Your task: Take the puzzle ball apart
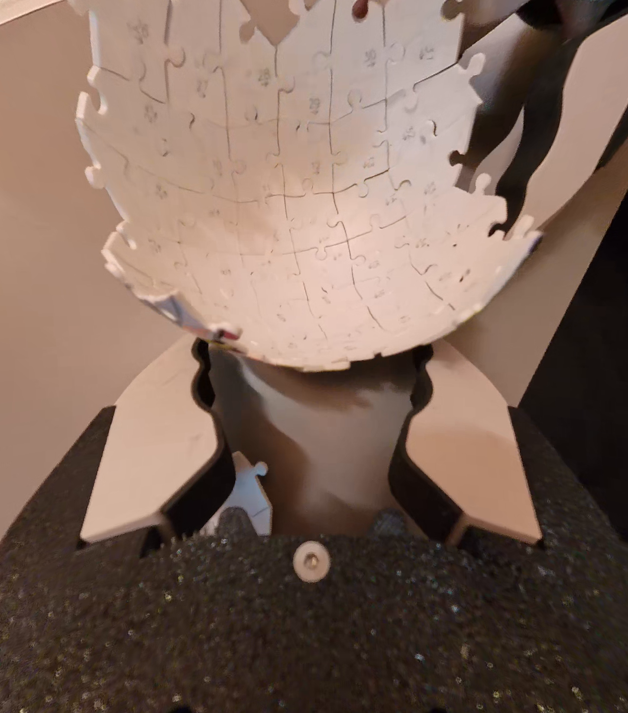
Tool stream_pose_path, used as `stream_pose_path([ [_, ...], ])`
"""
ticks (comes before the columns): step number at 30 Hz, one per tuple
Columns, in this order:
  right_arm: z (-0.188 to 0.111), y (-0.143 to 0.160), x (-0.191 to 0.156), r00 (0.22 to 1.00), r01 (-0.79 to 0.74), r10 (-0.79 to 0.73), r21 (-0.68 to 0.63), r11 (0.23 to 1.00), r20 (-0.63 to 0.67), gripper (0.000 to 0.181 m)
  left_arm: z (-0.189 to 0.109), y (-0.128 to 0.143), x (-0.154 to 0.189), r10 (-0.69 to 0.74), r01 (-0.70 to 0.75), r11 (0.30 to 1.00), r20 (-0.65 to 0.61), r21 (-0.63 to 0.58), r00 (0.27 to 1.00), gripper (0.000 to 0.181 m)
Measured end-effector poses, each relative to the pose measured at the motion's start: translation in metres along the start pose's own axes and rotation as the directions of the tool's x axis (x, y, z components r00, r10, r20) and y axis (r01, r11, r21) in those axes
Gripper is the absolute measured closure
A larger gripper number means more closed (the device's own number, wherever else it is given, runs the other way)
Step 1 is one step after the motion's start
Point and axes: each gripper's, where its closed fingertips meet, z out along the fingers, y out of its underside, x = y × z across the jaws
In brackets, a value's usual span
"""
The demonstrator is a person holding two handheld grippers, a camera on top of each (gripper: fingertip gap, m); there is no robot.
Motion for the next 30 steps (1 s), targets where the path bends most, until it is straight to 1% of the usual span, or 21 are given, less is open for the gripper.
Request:
stream_pose_path([
  [2, -0.002, 0.003, 0.001, 1.0, 0.003, -0.003, -0.015, 1.0, 0.01, 0.047, 0.0, -0.002, 0.001, 0.004, -0.004, 1.0, -0.005, 0.006, 1.0, 0.082],
  [6, -0.003, 0.011, 0.002, 1.0, -0.001, 0.002, -0.046, 0.999, 0.027, 0.05, 0.001, -0.006, 0.003, 0.011, -0.011, 1.0, -0.016, 0.01, 1.0, 0.082],
  [8, -0.007, 0.009, 0.005, 1.0, -0.008, 0.009, -0.036, 0.999, 0.025, 0.05, 0.002, -0.007, 0.001, 0.017, -0.017, 1.0, -0.008, -0.001, 1.0, 0.083],
  [11, -0.012, 0.006, 0.008, 0.997, -0.058, 0.058, -0.003, 0.998, 0.044, 0.054, 0.002, -0.009, -0.001, 0.031, -0.031, 1.0, 0.01, -0.001, 0.999, 0.084],
  [13, -0.017, 0.013, 0.008, 0.997, -0.049, 0.052, -0.041, 0.998, 0.064, 0.054, 0.004, -0.01, -0.003, 0.029, -0.029, 1.0, 0.01, -0.004, 1.0, 0.084],
  [15, -0.03, 0.022, 0.018, 0.998, -0.033, 0.037, -0.071, 0.997, 0.058, 0.055, 0.005, -0.011, -0.005, 0.016, -0.016, 1.0, 0.011, -0.006, 1.0, 0.085],
  [16, -0.039, 0.028, 0.026, 0.997, -0.05, 0.055, -0.083, 0.995, 0.049, 0.055, 0.005, -0.011, -0.006, 0.011, -0.011, 1.0, 0.013, -0.007, 1.0, 0.085],
  [19, -0.06, 0.046, 0.055, 0.983, -0.173, 0.176, -0.079, 0.982, 0.041, 0.053, 0.007, -0.012, -0.008, 0.018, -0.018, 1.0, 0.014, -0.013, 1.0, 0.085],
  [21, -0.054, 0.056, 0.064, 0.973, -0.213, 0.217, -0.051, 0.976, 0.076, 0.048, 0.01, -0.012, -0.007, 0.014, -0.014, 1.0, -0.002, -0.015, 1.0, 0.085],
  [22, -0.046, 0.059, 0.059, 0.966, -0.215, 0.22, -0.051, 0.975, 0.133, 0.05, 0.012, -0.012, -0.006, 0.008, -0.008, 1.0, -0.014, -0.015, 1.0, 0.085],
  [23, -0.041, 0.06, 0.049, 0.957, -0.186, 0.197, -0.069, 0.98, 0.214, 0.054, 0.014, -0.012, -0.006, 0.003, -0.004, 1.0, -0.025, -0.017, 1.0, 0.085],
  [24, -0.036, 0.058, 0.044, 0.954, -0.135, 0.145, -0.058, 0.989, 0.264, 0.06, 0.016, -0.011, -0.006, 0.001, -0.002, 1.0, -0.03, -0.024, 1.0, 0.084],
  [25, -0.03, 0.054, 0.046, 0.959, -0.095, 0.1, -0.029, 0.995, 0.265, 0.062, 0.018, -0.01, -0.008, 0.002, -0.003, 0.999, -0.028, -0.036, 1.0, 0.084],
  [26, -0.024, 0.053, 0.044, 0.955, -0.071, 0.076, -0.028, 0.997, 0.287, 0.061, 0.019, -0.011, -0.01, 0.01, -0.01, 0.999, -0.016, -0.04, 1.0, 0.085],
  [28, -0.013, 0.058, 0.036, 0.932, -0.027, 0.055, -0.084, 0.996, 0.358, 0.059, 0.019, -0.011, -0.012, 0.027, -0.027, 0.999, -0.004, -0.043, 1.0, 0.087],
  [30, -0.004, 0.058, 0.033, 0.919, -0.004, 0.043, -0.101, 0.995, 0.393, 0.064, 0.02, -0.014, -0.011, 0.02, -0.021, 0.999, -0.01, -0.03, 1.0, 0.087],
])
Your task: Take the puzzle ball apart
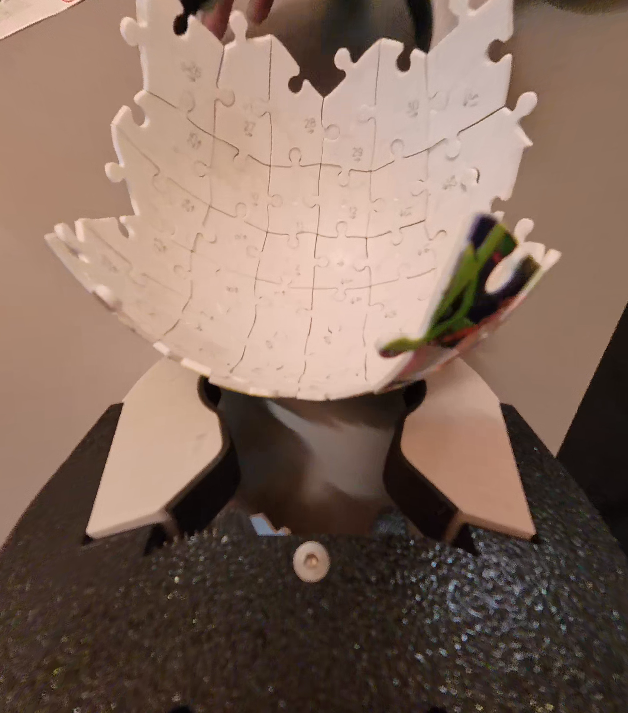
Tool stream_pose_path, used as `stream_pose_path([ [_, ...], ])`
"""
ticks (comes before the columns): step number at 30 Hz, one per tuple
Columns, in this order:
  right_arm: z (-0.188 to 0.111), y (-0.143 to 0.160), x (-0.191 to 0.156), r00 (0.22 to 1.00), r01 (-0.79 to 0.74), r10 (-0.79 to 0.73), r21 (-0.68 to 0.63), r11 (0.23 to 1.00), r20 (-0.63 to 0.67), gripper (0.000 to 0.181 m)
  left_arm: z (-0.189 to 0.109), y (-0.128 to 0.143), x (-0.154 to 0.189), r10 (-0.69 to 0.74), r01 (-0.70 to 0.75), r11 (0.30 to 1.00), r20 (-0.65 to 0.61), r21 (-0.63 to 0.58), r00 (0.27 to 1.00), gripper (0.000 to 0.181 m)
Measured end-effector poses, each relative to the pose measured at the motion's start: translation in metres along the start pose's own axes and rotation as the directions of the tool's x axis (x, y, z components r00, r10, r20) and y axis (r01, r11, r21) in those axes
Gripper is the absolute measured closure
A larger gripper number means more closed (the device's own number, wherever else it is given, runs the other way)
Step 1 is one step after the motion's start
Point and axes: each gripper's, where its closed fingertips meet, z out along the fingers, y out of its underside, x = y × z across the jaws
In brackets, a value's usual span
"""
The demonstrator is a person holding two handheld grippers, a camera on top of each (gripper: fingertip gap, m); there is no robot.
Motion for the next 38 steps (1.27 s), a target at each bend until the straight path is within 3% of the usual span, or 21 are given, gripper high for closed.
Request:
stream_pose_path([
  [5, 0.009, -0.011, 0.0, 1.0, 0.025, -0.024, 0.02, 1.0, -0.019, 0.064, 0.002, 0.002, -0.004, -0.019, 0.019, 1.0, 0.005, -0.018, 1.0, 0.087],
  [7, 0.008, -0.013, -0.002, 0.999, 0.04, -0.039, 0.033, 0.999, -0.027, 0.071, 0.002, 0.003, -0.004, -0.026, 0.026, 0.999, 0.008, -0.026, 1.0, 0.086],
  [15, -0.002, -0.02, -0.011, 0.99, 0.041, -0.03, 0.071, 0.997, -0.141, 0.075, -0.001, 0.006, -0.006, -0.045, 0.047, 0.998, 0.046, -0.045, 0.998, 0.081],
  [26, -0.027, -0.015, -0.038, 0.892, -0.079, 0.057, -0.032, 0.996, -0.448, 0.077, -0.014, 0.008, -0.026, -0.012, 0.024, 0.997, 0.156, -0.076, 0.988, 0.083],
  [33, -0.025, -0.017, -0.043, 0.886, -0.057, 0.03, -0.043, 0.997, -0.462, 0.082, -0.064, 0.028, -0.039, -0.073, 0.095, 0.993, 0.275, -0.066, 0.959, 0.084],
  [38, -0.023, -0.016, -0.044, 0.902, -0.082, 0.072, -0.004, 0.997, -0.426, 0.089, -0.108, 0.073, -0.049, -0.315, 0.363, 0.931, 0.426, -0.036, 0.848, 0.086],
])
